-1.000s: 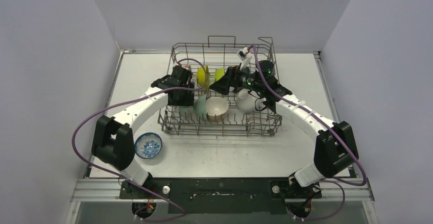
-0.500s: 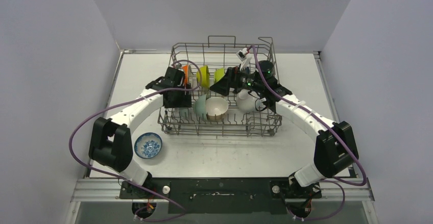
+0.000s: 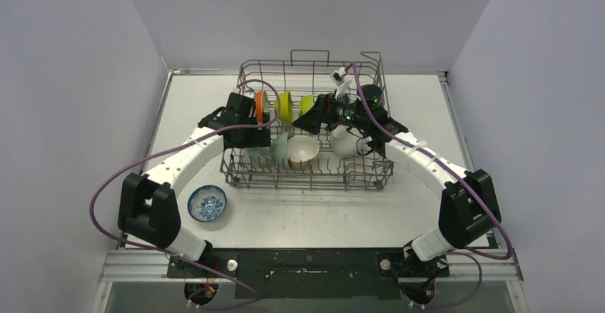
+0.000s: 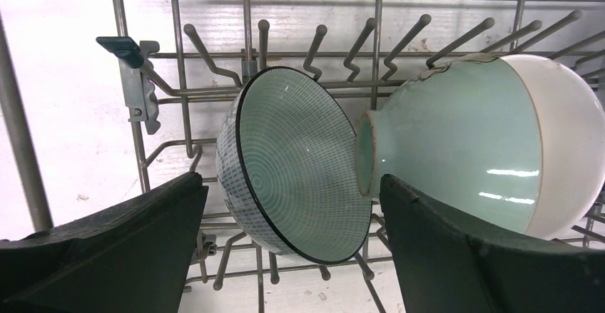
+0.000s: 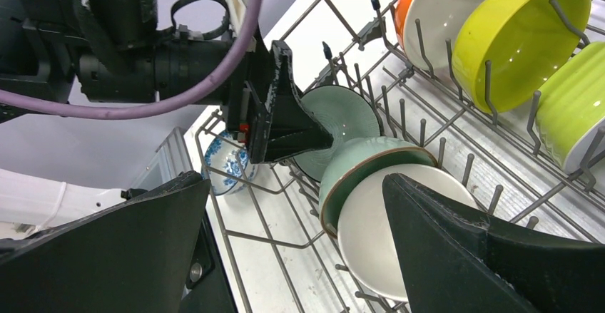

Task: Load the bowls into the dish rack
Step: Adjust the bowl in the dish rack.

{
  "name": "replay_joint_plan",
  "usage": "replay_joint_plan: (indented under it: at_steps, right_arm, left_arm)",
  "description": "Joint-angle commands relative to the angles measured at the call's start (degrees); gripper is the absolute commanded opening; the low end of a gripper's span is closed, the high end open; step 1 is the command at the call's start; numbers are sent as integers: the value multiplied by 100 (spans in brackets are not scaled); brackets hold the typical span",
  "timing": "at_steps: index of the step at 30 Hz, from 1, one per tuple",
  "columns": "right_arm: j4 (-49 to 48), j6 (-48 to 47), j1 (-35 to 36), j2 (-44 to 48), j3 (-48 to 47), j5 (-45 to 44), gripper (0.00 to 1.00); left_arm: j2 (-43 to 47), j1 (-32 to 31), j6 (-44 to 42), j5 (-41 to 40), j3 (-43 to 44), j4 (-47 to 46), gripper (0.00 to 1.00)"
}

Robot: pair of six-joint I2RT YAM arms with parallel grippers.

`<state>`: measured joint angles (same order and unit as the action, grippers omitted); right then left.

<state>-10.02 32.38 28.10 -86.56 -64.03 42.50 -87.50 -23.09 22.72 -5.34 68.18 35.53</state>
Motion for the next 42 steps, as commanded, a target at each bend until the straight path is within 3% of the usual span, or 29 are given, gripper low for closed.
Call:
replay_joint_plan:
  at_steps: [1,10,20,30,42]
  right_arm:
    - [-110,-89,-46,96,-168,57,98]
    - [4,-144,-46,105,-157,-2,98]
    - [59,-179,-44,96,-164,-14,98]
    - [109,-197,-45,89,-174,-45,98]
    - [693,-444,-46,2,-345,-372,98]
  left_arm:
    - [313,86,-109,-246,270,1,92]
    - [352,151,330,-877,489,614,89]
    - [9,359,954,35,254,509,70]
    - [-412,130,752,-108,576,631,44]
    - [-148,7,325,-717,977,934,0]
